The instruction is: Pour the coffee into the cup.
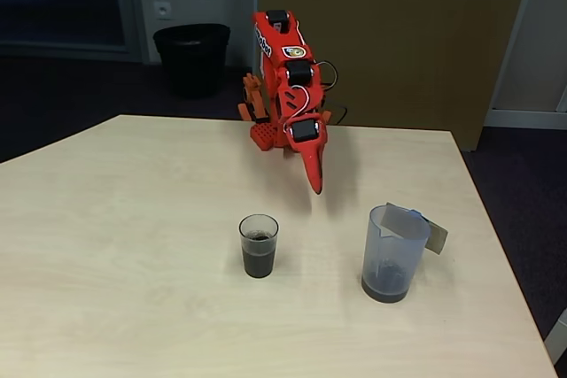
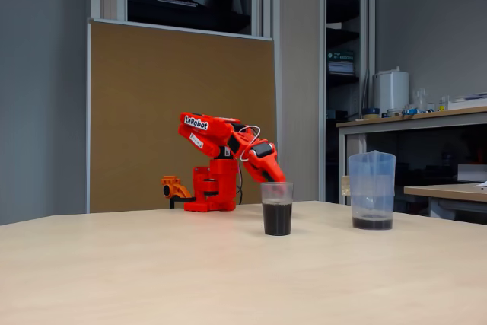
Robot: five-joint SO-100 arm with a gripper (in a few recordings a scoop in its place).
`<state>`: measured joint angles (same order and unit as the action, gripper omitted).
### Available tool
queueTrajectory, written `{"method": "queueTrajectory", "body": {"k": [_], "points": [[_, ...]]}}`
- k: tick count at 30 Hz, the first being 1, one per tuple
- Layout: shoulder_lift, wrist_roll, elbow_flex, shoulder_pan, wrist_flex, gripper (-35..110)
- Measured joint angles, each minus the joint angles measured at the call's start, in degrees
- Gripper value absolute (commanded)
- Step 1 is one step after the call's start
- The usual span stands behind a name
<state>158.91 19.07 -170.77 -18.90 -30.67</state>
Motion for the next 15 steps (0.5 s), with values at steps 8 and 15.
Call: {"method": "queueTrajectory", "body": {"k": [8,15], "points": [[1.0,-11.0,-6.9,11.3,-4.7,0],[6.3,-16.7,-8.5,15.3,-12.3,0]]}}
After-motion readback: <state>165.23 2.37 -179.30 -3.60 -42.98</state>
